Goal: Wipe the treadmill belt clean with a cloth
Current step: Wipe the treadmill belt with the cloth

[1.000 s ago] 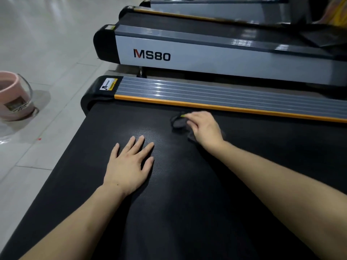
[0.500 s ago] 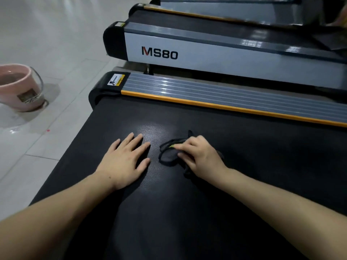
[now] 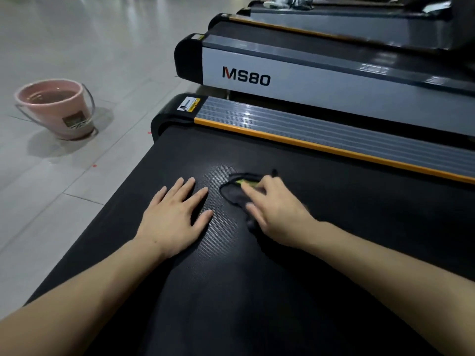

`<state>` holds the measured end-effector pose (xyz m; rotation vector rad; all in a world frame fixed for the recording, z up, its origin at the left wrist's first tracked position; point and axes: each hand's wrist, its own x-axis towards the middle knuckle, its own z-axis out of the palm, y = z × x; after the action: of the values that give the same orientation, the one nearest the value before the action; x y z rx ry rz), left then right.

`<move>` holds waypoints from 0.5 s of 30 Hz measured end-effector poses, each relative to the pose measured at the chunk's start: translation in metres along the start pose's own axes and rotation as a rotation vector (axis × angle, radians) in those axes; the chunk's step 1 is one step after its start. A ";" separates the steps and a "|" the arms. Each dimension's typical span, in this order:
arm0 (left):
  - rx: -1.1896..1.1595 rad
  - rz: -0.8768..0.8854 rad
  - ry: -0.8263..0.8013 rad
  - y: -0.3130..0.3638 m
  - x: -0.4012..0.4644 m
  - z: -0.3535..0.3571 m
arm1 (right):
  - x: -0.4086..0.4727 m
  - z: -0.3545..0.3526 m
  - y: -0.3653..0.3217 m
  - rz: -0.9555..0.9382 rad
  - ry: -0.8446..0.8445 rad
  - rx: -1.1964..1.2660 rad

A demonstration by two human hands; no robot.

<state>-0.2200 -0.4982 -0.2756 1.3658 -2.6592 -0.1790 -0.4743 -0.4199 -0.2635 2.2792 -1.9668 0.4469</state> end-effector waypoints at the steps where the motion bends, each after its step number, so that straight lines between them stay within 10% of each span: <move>1: -0.007 -0.006 0.008 0.001 -0.001 0.001 | -0.006 -0.002 0.000 -0.089 -0.018 -0.008; 5: -0.012 -0.016 0.020 0.002 -0.003 0.003 | 0.031 0.010 0.037 -0.114 0.071 0.057; 11: -0.008 -0.037 0.098 0.003 -0.005 0.008 | 0.116 0.033 0.068 0.456 0.181 0.079; 15: -0.010 -0.026 0.106 0.002 -0.003 0.009 | 0.071 0.020 0.035 0.303 0.128 0.160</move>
<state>-0.2218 -0.4942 -0.2839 1.3681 -2.5518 -0.1196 -0.4968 -0.4978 -0.2663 1.9781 -2.2904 0.7842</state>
